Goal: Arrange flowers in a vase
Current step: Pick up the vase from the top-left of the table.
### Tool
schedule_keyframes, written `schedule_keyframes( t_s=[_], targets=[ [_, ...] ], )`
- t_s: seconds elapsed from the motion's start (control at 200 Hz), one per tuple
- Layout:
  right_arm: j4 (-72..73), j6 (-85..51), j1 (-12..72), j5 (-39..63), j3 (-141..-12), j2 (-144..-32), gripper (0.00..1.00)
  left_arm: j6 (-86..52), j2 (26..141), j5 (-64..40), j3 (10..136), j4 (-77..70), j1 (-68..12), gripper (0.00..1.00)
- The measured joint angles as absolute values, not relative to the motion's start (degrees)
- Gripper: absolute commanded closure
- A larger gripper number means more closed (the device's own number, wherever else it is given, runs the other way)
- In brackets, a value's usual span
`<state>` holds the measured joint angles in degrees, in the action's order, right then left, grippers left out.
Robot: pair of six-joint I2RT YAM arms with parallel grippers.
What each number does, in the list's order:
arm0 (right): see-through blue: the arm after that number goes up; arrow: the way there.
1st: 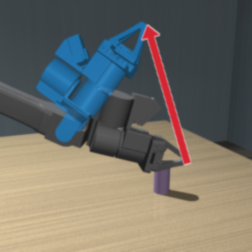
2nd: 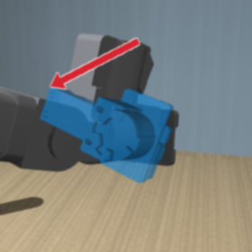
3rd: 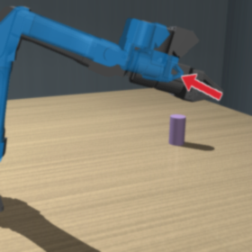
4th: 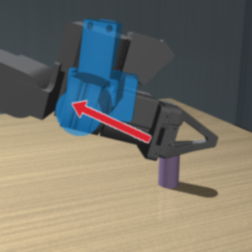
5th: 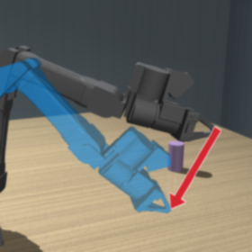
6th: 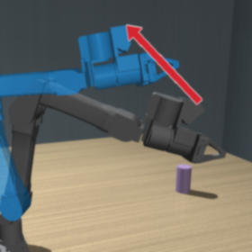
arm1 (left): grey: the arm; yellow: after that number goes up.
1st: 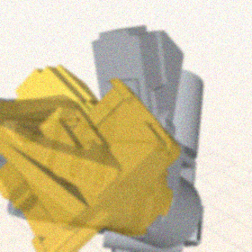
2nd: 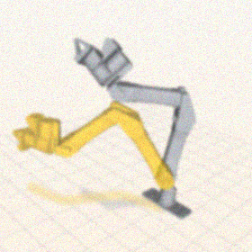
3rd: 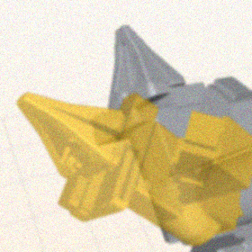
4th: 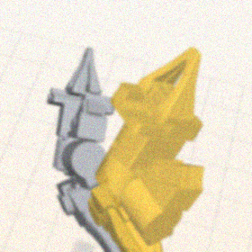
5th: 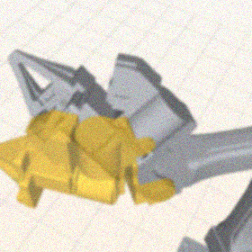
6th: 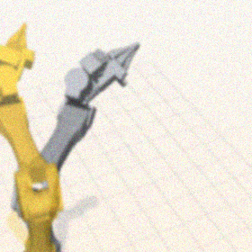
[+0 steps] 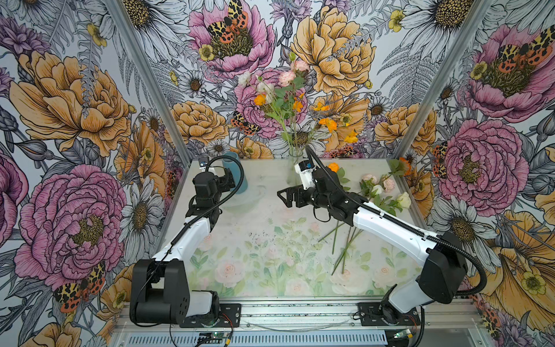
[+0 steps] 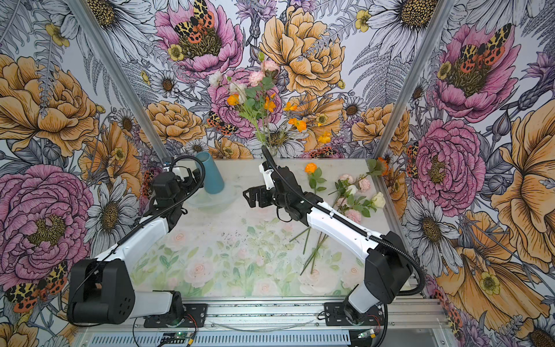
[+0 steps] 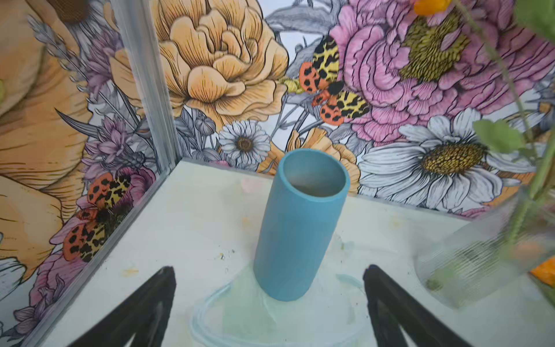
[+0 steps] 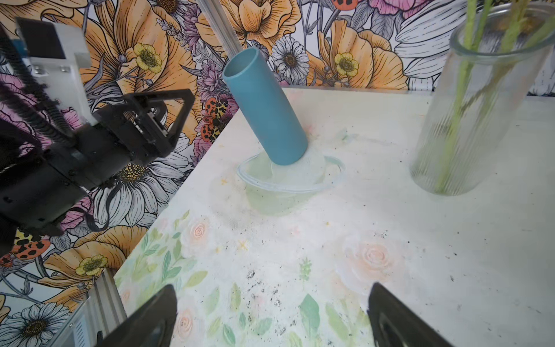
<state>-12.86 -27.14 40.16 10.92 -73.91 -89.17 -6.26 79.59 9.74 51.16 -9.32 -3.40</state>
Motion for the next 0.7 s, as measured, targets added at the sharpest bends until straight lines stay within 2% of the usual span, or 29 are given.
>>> schedule_keyframes(
  t_s=[0.39, 0.701],
  targets=[
    [-12.8, -26.9, 40.1, 13.2, -73.9, -89.6, 0.01, -6.2, 89.8, 5.2, 61.6, -7.6, -1.8, 0.01],
    [-12.6, -26.9, 39.2, 13.9, -73.9, -91.1, 0.01, -6.0, 94.7, 2.0, 62.8, -9.8, -1.8, 0.01]
  ],
)
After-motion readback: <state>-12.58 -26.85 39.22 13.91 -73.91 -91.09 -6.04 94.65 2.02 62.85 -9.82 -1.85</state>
